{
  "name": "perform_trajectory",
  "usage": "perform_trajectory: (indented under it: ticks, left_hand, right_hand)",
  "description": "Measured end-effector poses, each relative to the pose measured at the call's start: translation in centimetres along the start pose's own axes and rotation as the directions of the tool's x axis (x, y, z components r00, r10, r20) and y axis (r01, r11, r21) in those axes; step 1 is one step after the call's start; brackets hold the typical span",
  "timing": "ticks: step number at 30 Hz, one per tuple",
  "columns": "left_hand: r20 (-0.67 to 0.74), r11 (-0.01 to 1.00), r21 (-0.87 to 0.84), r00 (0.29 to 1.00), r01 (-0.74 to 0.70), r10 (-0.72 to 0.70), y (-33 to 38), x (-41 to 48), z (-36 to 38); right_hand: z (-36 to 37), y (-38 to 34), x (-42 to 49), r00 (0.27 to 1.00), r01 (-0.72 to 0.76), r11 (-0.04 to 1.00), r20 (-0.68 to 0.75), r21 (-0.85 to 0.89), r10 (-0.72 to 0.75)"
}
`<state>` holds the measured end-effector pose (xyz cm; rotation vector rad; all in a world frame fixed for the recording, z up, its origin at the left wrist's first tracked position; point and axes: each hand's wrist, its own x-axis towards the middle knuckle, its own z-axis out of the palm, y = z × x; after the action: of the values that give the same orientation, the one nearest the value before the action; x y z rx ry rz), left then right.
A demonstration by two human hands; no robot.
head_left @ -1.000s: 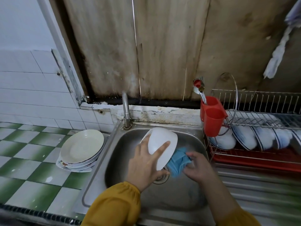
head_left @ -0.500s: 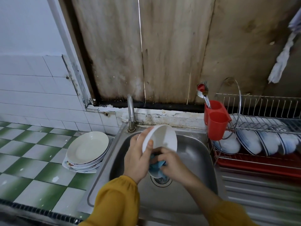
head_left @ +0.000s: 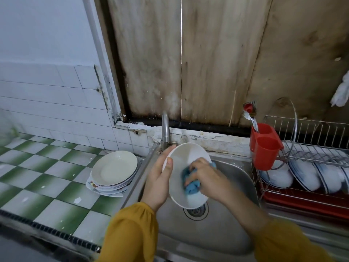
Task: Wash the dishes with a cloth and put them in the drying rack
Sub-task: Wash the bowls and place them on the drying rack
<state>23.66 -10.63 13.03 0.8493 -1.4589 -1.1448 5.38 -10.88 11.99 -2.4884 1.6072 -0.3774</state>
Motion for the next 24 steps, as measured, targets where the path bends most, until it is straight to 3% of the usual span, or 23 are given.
perform_trajectory:
  ticks: [1,2,3,4,5,6,7,8,10,11,13,14,15,17,18,20,21,22,24]
  left_hand:
    - [-0.012,0.999,-0.040,1.000,0.005,-0.006,-0.2,-0.3,0.6]
    - [-0.019,0.998,-0.063,1.000,0.007,-0.009,-0.3,-0.5,1.3]
    - [-0.024,0.999,-0.049,1.000,-0.002,0.001,-0.4,-0.6,1.8]
    - [-0.023,0.999,-0.050,1.000,-0.007,0.006,-0.6,-0.5,2.1]
    - [-0.030,0.997,-0.073,1.000,0.007,-0.009,-0.6,-0.3,2.0]
    - [-0.051,0.992,-0.117,0.997,0.045,-0.051,-0.5,-0.1,1.7]
    - [-0.072,0.987,-0.148,0.994,0.067,-0.078,-0.6,0.1,1.1]
    - [-0.083,0.983,-0.168,0.993,0.072,-0.087,-0.4,0.2,0.5]
    - [-0.079,0.989,-0.143,0.996,0.033,-0.044,-0.1,0.2,-0.5]
    - [-0.077,0.989,-0.148,0.996,0.024,-0.035,-0.1,0.1,-0.5]
    - [-0.064,0.983,-0.178,0.996,0.050,-0.062,-0.1,0.0,0.5]
    - [-0.054,0.983,-0.174,0.996,0.062,-0.073,-0.1,-0.1,1.2]
    - [-0.055,0.985,-0.154,0.995,0.072,-0.081,-0.2,0.1,1.7]
    - [-0.071,0.983,-0.154,0.991,0.101,-0.113,-0.1,0.3,1.7]
    - [-0.087,0.974,-0.183,0.985,0.131,-0.149,0.0,0.4,1.5]
    - [-0.101,0.972,-0.200,0.985,0.121,-0.143,0.0,0.8,0.3]
    - [-0.104,0.979,-0.176,0.988,0.097,-0.117,0.0,0.8,-0.2]
    - [-0.106,0.984,-0.163,0.990,0.075,-0.094,0.0,0.7,-0.3]
    - [-0.091,0.986,-0.150,0.992,0.076,-0.090,-0.1,0.5,0.5]
  right_hand:
    - [-0.2,-0.1,0.4,0.973,-0.033,0.997,-0.229,-0.075,0.015]
    - [0.0,-0.5,0.7,0.900,-0.053,0.998,-0.434,-0.032,0.034]
    - [0.6,-1.2,1.0,0.827,-0.058,0.996,-0.555,0.073,0.089]
    - [0.8,-2.4,1.3,0.789,-0.043,0.969,-0.586,0.244,0.182]
    - [0.6,-3.5,1.4,0.830,-0.022,0.891,-0.488,0.453,0.268]
    - [0.4,-4.5,1.0,0.914,-0.042,0.787,-0.295,0.615,0.279]
    - [0.5,-5.0,0.5,0.975,-0.085,0.735,-0.095,0.673,0.200]
    - [0.5,-4.8,0.0,0.995,-0.097,0.790,0.035,0.605,0.095]
    - [-0.2,-3.3,-0.2,0.986,-0.060,0.961,0.168,0.271,0.014]
    - [-0.5,-2.4,0.0,0.988,-0.069,0.995,0.143,0.077,0.058]
    - [-0.9,-1.9,0.7,0.975,-0.165,0.986,-0.154,-0.003,0.163]
    - [-0.6,-2.3,1.2,0.916,-0.191,0.973,-0.333,0.131,0.225]
    - [-0.3,-3.0,1.6,0.869,-0.186,0.915,-0.374,0.359,0.323]
    - [-0.3,-4.5,1.8,0.911,-0.117,0.666,-0.187,0.736,0.367]
    - [-0.1,-4.9,1.4,0.949,-0.135,0.621,-0.080,0.772,0.306]
    - [-1.0,-4.6,0.5,0.979,-0.205,0.803,0.138,0.560,0.153]
    - [-1.2,-3.9,0.5,0.969,-0.223,0.904,0.181,0.364,0.166]
    - [-1.6,-3.4,0.7,0.962,-0.258,0.943,0.148,0.210,0.231]
    - [-1.9,-3.3,1.3,0.928,-0.334,0.930,-0.116,0.156,0.353]
